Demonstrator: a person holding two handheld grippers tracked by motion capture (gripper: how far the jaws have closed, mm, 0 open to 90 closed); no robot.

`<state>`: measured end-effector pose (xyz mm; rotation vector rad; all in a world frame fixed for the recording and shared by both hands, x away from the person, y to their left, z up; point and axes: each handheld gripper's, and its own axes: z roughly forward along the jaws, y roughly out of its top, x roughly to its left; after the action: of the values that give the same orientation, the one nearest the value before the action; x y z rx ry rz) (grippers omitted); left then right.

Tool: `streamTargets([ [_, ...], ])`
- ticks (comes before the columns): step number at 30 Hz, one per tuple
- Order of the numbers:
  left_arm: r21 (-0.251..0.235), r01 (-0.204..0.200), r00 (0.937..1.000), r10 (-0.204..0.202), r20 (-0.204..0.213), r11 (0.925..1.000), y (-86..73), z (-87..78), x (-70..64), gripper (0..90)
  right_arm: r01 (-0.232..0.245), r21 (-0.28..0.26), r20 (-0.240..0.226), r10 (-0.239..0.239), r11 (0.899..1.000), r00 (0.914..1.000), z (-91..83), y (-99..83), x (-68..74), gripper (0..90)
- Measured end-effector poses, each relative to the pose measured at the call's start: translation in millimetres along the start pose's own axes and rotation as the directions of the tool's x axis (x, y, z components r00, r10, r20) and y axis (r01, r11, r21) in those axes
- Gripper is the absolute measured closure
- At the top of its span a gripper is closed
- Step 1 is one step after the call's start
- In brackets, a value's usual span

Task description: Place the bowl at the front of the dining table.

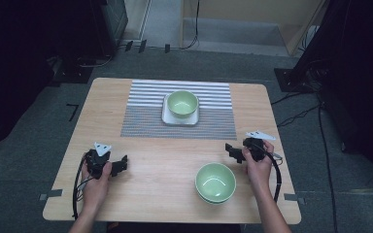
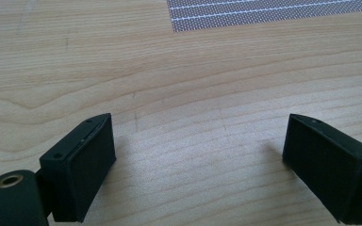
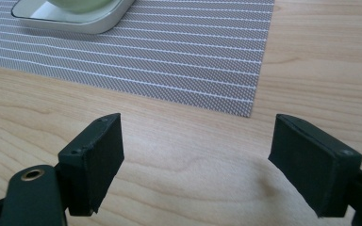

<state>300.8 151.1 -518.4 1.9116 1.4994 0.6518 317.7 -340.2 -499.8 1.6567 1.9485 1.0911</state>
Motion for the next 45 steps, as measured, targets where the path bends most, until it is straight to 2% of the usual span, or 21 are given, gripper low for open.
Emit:
streamTargets([
  [16, 0.0, -0.001, 1.0, 0.001, 0.0, 1.0, 0.0, 0.0, 0.0, 9.7, -0.023, 0.006, 0.02, 0.023, 1.0, 0.9996, -11.3, -21.6, -11.8, 17.8],
  [22, 0.0, 0.0, 1.0, 0.0, 0.0, 1.0, 0.0, 0.0, 0.0, 9.7, -0.027, 0.019, 0.037, 0.026, 0.999, 0.999, -14.4, -33.3, -15.9, 17.9],
  [27, 0.0, 0.0, 1.0, 0.0, 0.0, 1.0, 0.0, 0.0, 0.0, 9.7, -0.034, 0.008, 0.055, 0.034, 0.999, 0.9979, -20.3, -38.6, -20.6, 18.0],
  [30, 0.0, 0.0, 1.0, 0.0, 0.0, 1.0, 0.0, 0.0, 0.0, 9.7, 0.014, 0.005, 0.103, -0.014, 1.0, 0.9946, -23.0, -43.8, -20.6, 18.0],
  [33, 0.0, 0.0, 1.0, 0.0, 0.0, 1.0, 0.0, 0.0, 0.0, 9.7, 0.098, 0.031, 0.162, -0.102, 0.995, 0.9816, -24.2, -49.0, -14.9, 17.3],
  [37, 0.0, 0.0, 1.0, 0.0, 0.0, 1.0, 0.0, 0.0, 0.0, 9.7, 0.106, 0.034, 0.146, -0.11, 0.994, 0.9831, -25.6, -50.5, -14.9, 16.4],
  [45, 0.0, 0.001, 1.0, -0.001, 0.001, 1.0, 0.0, 0.1, 0.1, 9.7, 0.1, 0.038, 0.152, -0.104, 0.994, 0.9828, -25.1, -50.2, -15.1, 13.7],
])
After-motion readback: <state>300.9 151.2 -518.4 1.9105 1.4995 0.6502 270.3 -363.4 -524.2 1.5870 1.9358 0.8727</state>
